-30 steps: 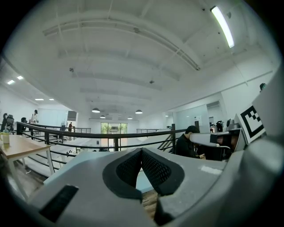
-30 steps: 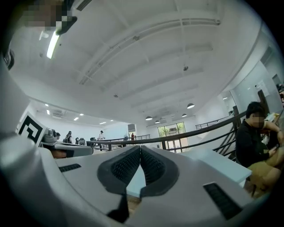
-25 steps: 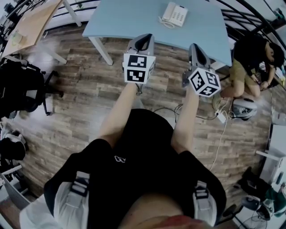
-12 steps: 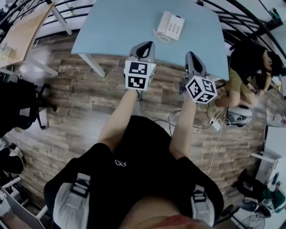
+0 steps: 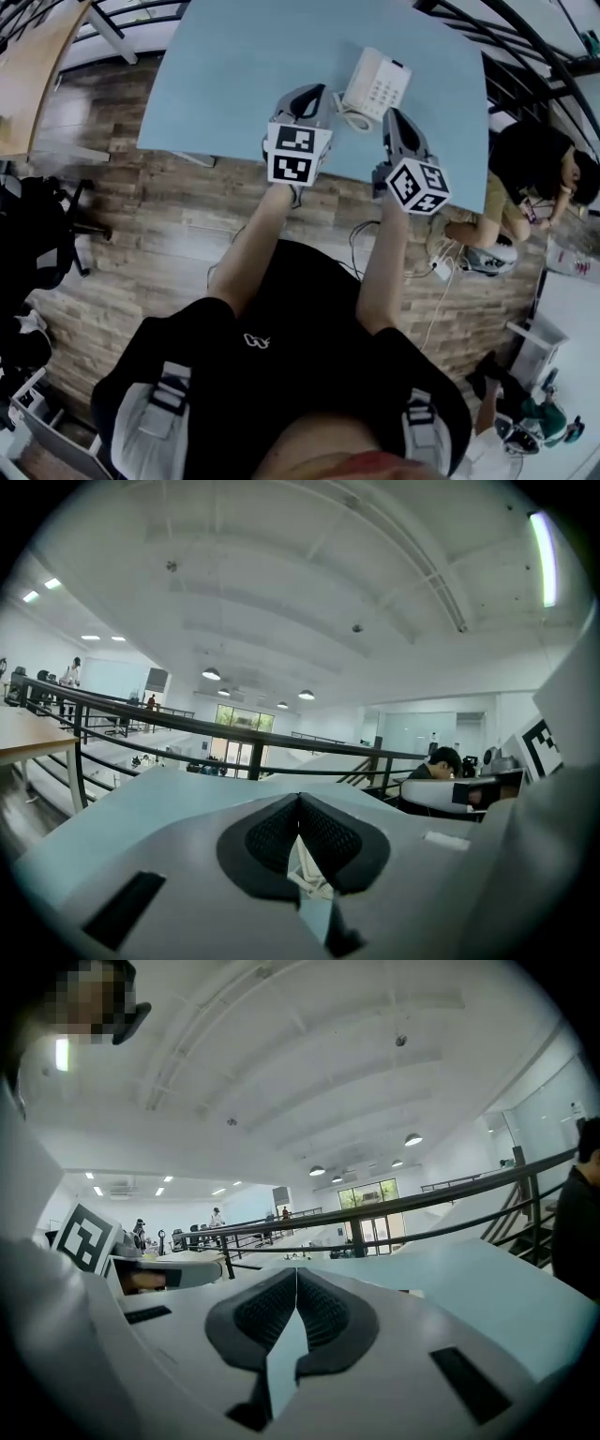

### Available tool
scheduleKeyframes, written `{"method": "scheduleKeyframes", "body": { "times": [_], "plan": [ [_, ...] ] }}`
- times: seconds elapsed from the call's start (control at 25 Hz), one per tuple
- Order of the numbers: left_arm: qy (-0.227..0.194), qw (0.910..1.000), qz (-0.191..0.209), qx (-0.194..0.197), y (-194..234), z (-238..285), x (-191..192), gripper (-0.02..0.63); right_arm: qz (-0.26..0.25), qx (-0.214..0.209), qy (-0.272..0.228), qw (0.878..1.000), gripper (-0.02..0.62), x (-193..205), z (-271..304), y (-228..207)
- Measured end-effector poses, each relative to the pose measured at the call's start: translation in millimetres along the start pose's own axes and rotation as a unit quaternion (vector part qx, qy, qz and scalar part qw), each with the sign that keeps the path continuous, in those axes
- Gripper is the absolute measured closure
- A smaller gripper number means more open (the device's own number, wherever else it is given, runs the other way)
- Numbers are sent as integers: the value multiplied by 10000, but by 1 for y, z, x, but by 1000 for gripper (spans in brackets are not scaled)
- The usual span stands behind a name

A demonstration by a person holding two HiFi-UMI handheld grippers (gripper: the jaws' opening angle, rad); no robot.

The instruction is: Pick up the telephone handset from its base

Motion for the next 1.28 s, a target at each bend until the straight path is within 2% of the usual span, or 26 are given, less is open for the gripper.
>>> {"method": "scheduleKeyframes", "body": {
  "times": [0.12,0.24,0.4,0.6,0.64,0.72,0.76,0.92,1.08,1.28],
  "plan": [
    [57,9999,-156,-27,38,23,-4,607,-173,-135,89,9997,598,-8,46,15],
    [194,9993,-322,24,55,42,9,607,-232,-51,323,9992,598,4,71,7],
    [474,9974,-512,151,64,65,30,607,61,265,599,9978,598,20,90,-23],
    [760,9950,-571,298,70,96,47,606,466,300,914,9943,597,49,111,-37],
    [799,9947,-573,316,70,102,49,607,511,288,1015,9931,590,56,114,-39],
    [896,9937,-573,346,69,111,55,607,652,277,1245,9897,491,71,120,-47],
    [964,9930,-579,358,69,115,59,607,755,286,1342,9877,479,77,124,-52],
    [1206,9899,-680,317,74,129,77,607,956,291,1657,9811,469,99,143,-70],
    [1364,9874,-763,257,77,147,87,607,1029,140,2189,9702,424,121,173,-87],
    [1396,9868,-798,188,83,155,89,607,1092,-97,2476,9626,407,124,204,-88]
  ]
}}
Point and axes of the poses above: the fingertips, and each gripper's own axes: z forward along the fingers, y to its left, x out of its underside, the point moved 2 cm from there along -z, backward along the fingers, and after that the axes turned 14 degrees about x, right-handed, at the moved point
